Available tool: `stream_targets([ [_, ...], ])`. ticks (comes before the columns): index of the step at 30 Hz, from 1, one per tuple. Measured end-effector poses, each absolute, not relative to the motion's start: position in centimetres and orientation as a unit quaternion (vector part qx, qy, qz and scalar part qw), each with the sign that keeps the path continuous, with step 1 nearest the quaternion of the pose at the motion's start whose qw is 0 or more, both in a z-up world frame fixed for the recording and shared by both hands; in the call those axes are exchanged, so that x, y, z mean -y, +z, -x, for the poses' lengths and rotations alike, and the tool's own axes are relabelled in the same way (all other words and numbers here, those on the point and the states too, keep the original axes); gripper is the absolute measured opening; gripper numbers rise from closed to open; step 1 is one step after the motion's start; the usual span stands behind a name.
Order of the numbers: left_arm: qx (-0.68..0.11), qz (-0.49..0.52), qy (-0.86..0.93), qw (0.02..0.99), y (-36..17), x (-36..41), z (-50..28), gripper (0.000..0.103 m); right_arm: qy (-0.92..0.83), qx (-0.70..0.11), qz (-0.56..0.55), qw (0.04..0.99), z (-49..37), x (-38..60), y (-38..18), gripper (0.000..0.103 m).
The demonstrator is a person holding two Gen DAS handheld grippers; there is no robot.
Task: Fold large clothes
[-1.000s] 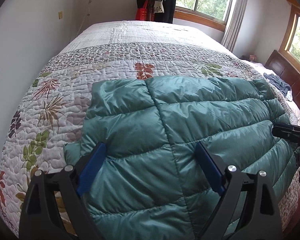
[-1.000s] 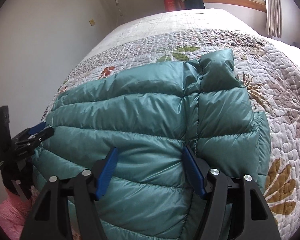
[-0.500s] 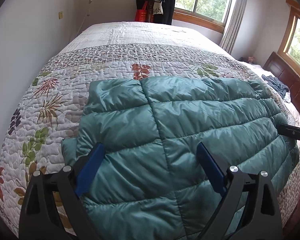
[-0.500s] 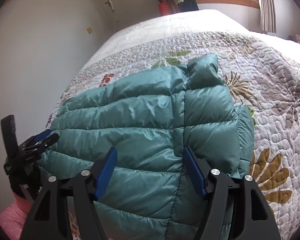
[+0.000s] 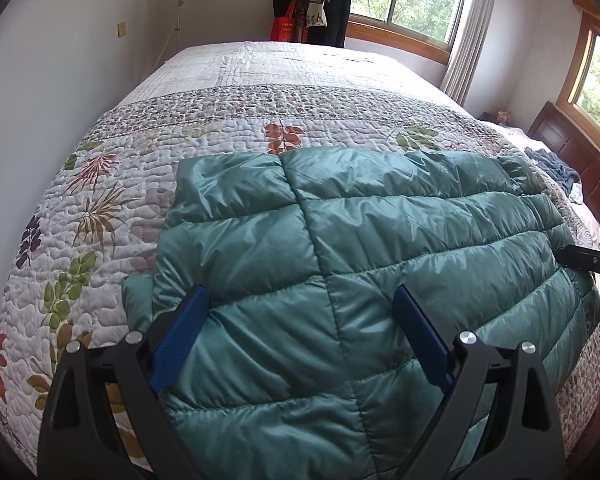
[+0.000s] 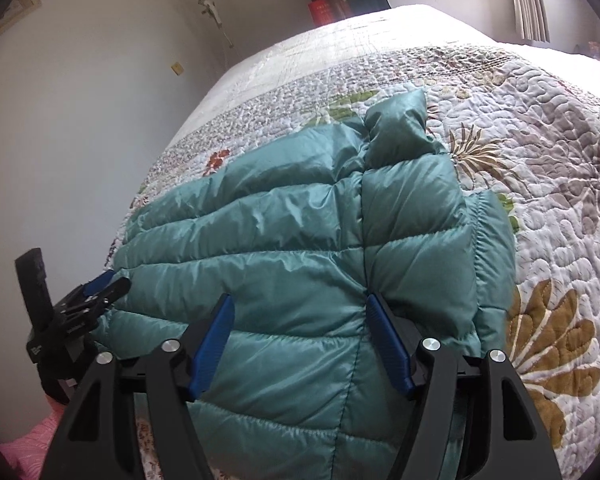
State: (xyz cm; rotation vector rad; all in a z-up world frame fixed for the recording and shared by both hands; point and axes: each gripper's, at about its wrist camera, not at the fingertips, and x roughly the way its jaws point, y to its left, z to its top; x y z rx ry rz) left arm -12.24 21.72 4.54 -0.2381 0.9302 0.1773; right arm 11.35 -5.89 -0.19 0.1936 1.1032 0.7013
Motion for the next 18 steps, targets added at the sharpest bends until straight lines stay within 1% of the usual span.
stream_targets([
  [8,-0.445,0.115,0.086,0.884,4.6,-21.6,12.4,0.093,0.295,-0.491,-0.105,0.813,-9.5,9.6,1.9,0.075],
  [14,-0.445,0.117,0.086,0.884,4.6,-21.7,12.5,0.093,0.275,-0.49,-0.125,0.818,-8.8,12.0,1.7,0.076],
  [16,-0.445,0.119,0.085,0.884,4.7,-21.6,12.5,0.093,0.27,-0.492,-0.144,0.815,-8.4,13.1,1.3,0.081],
  [18,-0.444,0.122,0.083,0.884,4.8,-21.5,12.6,0.093,0.261,-0.495,-0.158,0.814,-8.2,14.2,0.9,0.082],
])
